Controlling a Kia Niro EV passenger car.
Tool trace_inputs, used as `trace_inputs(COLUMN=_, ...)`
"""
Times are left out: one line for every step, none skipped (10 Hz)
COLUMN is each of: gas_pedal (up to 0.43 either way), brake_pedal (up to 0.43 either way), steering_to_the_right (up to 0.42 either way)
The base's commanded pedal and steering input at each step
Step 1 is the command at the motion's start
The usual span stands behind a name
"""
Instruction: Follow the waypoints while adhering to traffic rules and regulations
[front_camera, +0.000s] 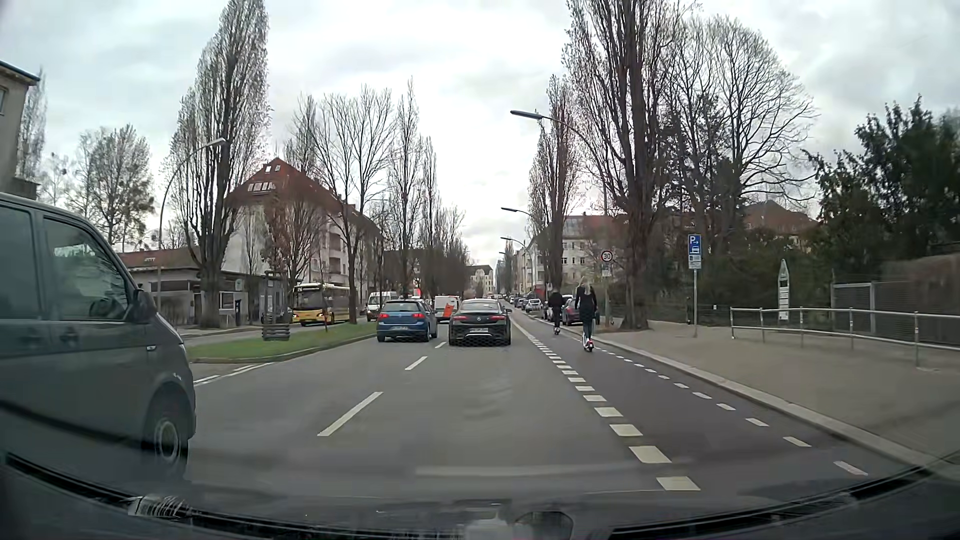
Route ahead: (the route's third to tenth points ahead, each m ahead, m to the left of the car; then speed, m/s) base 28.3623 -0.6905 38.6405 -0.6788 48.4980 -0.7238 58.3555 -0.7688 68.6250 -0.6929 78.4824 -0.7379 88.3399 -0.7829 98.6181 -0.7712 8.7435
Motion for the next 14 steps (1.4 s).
trace_inputs(gas_pedal=0.079, brake_pedal=0.012, steering_to_the_right=-0.003)
trace_inputs(gas_pedal=0.079, brake_pedal=0.012, steering_to_the_right=-0.003)
trace_inputs(gas_pedal=0.079, brake_pedal=0.012, steering_to_the_right=-0.003)
trace_inputs(gas_pedal=0.079, brake_pedal=0.012, steering_to_the_right=-0.003)
trace_inputs(gas_pedal=0.067, brake_pedal=0.012, steering_to_the_right=-0.003)
trace_inputs(gas_pedal=0.039, brake_pedal=0.012, steering_to_the_right=-0.003)
trace_inputs(gas_pedal=0.000, brake_pedal=0.012, steering_to_the_right=-0.003)
trace_inputs(gas_pedal=0.000, brake_pedal=0.012, steering_to_the_right=-0.003)
trace_inputs(gas_pedal=0.000, brake_pedal=0.012, steering_to_the_right=-0.003)
trace_inputs(gas_pedal=0.000, brake_pedal=0.012, steering_to_the_right=-0.003)
trace_inputs(gas_pedal=0.000, brake_pedal=0.012, steering_to_the_right=-0.003)
trace_inputs(gas_pedal=0.000, brake_pedal=0.012, steering_to_the_right=-0.003)
trace_inputs(gas_pedal=0.000, brake_pedal=0.012, steering_to_the_right=-0.002)
trace_inputs(gas_pedal=0.000, brake_pedal=0.030, steering_to_the_right=-0.002)
